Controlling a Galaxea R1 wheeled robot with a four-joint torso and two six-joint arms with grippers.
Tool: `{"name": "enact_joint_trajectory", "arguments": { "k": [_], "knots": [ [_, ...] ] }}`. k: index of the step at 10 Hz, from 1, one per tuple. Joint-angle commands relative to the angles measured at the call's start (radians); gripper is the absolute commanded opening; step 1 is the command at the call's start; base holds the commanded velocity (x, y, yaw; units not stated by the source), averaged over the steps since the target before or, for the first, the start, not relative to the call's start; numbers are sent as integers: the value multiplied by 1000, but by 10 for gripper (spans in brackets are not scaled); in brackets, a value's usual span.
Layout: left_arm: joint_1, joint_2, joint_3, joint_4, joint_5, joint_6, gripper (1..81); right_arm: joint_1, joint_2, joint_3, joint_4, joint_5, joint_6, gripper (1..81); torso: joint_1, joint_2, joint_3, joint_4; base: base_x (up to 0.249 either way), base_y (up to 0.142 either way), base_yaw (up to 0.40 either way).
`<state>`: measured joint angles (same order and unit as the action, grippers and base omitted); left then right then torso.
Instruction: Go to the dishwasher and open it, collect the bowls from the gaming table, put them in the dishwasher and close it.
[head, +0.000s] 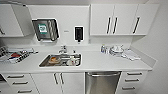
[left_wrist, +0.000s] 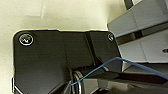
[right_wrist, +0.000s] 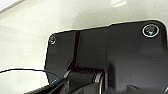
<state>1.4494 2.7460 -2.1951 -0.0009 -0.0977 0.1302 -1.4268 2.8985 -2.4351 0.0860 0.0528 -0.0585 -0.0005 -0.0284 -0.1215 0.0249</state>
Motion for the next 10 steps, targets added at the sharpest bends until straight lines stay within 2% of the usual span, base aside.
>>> {"name": "enact_joint_trajectory", "arguments": {
  "k": [1, 10],
  "knots": [
    [-48, -14, 17, 2, 52, 0, 811, 53, -8, 13, -2, -54, -3, 811, 1, 0, 0, 0, 127, 0, 0],
    [-46, -20, 12, 1, 53, 0, 811, 51, -3, 13, 5, -53, 0, 811, 1, 0, 0, 0, 127, 0, 0]
  ]
}}
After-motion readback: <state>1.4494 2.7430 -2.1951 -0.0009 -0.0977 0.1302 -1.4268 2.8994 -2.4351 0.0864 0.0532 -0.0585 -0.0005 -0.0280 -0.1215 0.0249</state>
